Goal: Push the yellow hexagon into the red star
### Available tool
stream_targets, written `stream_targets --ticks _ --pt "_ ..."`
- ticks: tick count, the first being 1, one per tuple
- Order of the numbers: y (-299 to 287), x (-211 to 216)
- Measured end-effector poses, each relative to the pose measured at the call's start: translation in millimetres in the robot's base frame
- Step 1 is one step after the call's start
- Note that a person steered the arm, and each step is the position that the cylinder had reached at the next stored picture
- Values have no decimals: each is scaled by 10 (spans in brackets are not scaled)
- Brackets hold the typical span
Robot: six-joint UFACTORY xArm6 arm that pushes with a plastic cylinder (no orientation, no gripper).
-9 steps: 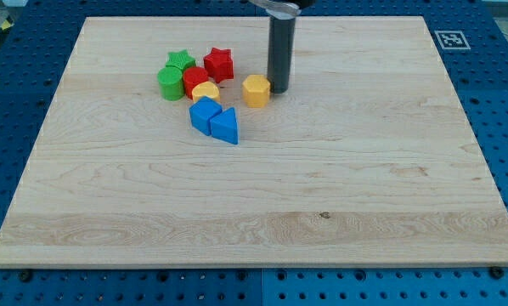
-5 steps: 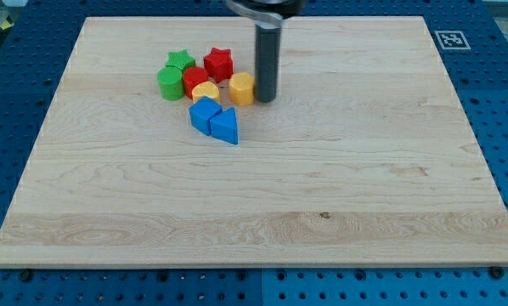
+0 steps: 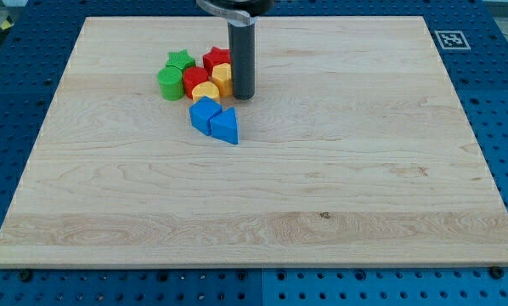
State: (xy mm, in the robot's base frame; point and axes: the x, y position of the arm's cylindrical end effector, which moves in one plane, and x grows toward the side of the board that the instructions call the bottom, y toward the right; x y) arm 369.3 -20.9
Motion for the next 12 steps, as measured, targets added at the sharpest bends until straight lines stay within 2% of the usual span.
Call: stream_targets --ticks 1,2,6,9,10,12 --pt "104 90" --pt "196 461" --pt "-73 989" --pt "-636 600" --pt "-627 608" --pt "-63 793"
